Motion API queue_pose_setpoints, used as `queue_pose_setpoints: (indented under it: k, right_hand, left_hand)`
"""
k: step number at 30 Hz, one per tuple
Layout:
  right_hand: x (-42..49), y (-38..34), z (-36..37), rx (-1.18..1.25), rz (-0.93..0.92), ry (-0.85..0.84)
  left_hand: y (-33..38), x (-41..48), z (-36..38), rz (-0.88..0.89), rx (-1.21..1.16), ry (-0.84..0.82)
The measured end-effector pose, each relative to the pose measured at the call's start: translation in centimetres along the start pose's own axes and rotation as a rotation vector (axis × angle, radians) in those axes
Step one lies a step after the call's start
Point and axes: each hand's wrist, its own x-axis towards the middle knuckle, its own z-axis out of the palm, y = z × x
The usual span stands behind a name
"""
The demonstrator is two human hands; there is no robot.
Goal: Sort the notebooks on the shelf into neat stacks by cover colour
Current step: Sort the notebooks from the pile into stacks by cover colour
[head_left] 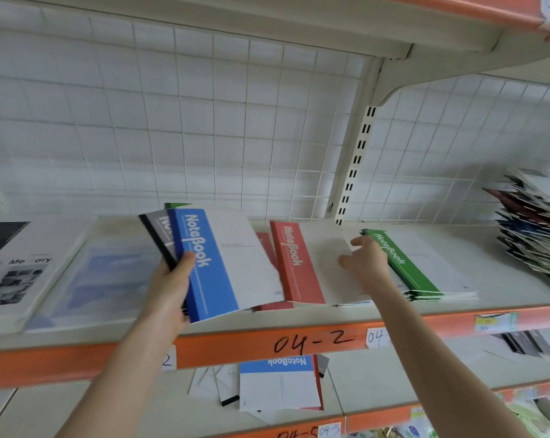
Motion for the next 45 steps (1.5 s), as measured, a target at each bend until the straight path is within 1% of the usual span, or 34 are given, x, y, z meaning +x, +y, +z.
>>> queue_pose_setpoints:
  k: [2, 5, 9, 12, 15, 16, 17, 18, 19, 20, 21, 22, 23, 25, 28, 30, 32, 35, 37, 38, 41, 45]
  right_hand:
    - [0.4, 0.6, 0.1, -0.115, 0.014, -0.016]
    - [0.8, 0.7, 1.4, -0.274, -0.021, -0.057]
    - [0.9, -0.2, 4.1, -0.352, -0.12, -0.093]
    - [0.8, -0.6, 5.7, -0.378, -0.147, -0.108]
    - [0.5, -0.7, 5.9, -0.485, -0.19, -0.098]
    - [0.3, -0.9, 5.7, -0.465, -0.215, -0.069]
    - [-0.1, -1.3, 5.4, -0.38, -0.221, -0.053]
    - [-0.6, -1.8, 5.2, -0.241, -0.227, -0.059]
    - [-1.5, -2.5, 5.0, -0.072, -0.201, -0.117]
    - [-2.4, -3.1, 4.8, 0.093, -0.147, -0.226]
    - [-3.3, -3.6, 4.7, 0.206, -0.078, -0.339]
    - [-4.0, -3.9, 4.6, 0.233, -0.039, -0.419]
    - [-4.6, -4.1, 4.2, 0.175, -0.049, -0.441]
    - [-5.3, -4.3, 3.3, 0.013, -0.114, -0.393]
    - [-5.0, -3.2, 2.1, -0.077, -0.152, -0.272]
    - [-4.5, -2.4, 1.5, -0.056, -0.144, -0.197]
    - [-3.4, -1.2, 0.7, 0.004, -0.129, -0.17]
    - [-1.6, 0.3, -0.8, 0.109, -0.049, -0.145]
    - [0.0, 1.4, -2.1, 0.172, 0.001, -0.092]
    - [0.9, 2.0, -2.9, 0.159, 0.015, -0.051]
    - [3.9, 4.2, -4.9, -0.007, 0.026, 0.043]
    - [6.7, 6.0, -5.7, -0.242, 0.034, 0.017]
  left_hand:
    - [0.7, 0.4, -1.7, 0.02, 0.004, 0.048]
    - [1.3, 0.8, -3.9, 0.036, 0.001, 0.085]
    - [1.5, 1.0, -5.2, 0.033, 0.01, 0.092]
    - [1.2, 1.0, -5.6, 0.016, 0.033, 0.077]
    - [0.6, 1.0, -5.3, 0.003, 0.045, 0.036]
    - [0.4, 0.9, -5.0, -0.001, 0.056, 0.02]
    - [0.3, 0.8, -4.6, -0.005, 0.063, 0.001]
    - [0.0, 0.7, -4.0, -0.006, 0.065, -0.021]
    - [-0.1, 0.4, -3.3, -0.006, 0.062, -0.045]
    - [-0.3, 0.2, -2.4, -0.008, 0.055, -0.073]
    - [-0.5, -0.1, -1.5, -0.009, 0.043, -0.1]
    - [-0.7, -0.3, -0.5, -0.003, 0.031, -0.122]
    - [-0.9, -0.5, 0.4, 0.006, 0.022, -0.139]
    - [-1.4, -0.9, 2.2, 0.035, 0.013, -0.158]
    - [-2.1, -1.3, 4.4, 0.101, 0.024, -0.171]
    - [-2.4, -1.5, 5.6, 0.112, 0.013, -0.167]
    - [-2.6, -1.7, 6.9, 0.09, 0.008, -0.162]
    - [-2.7, -2.1, 8.3, 0.067, 0.003, -0.152]
    - [-2.5, -2.2, 8.9, 0.064, -0.015, -0.151]
    - [-2.4, -2.1, 9.0, 0.068, -0.019, -0.147]
    - [-1.9, -1.8, 9.0, 0.062, 0.0, -0.122]
    - [-1.7, -1.5, 8.7, 0.058, 0.007, -0.091]
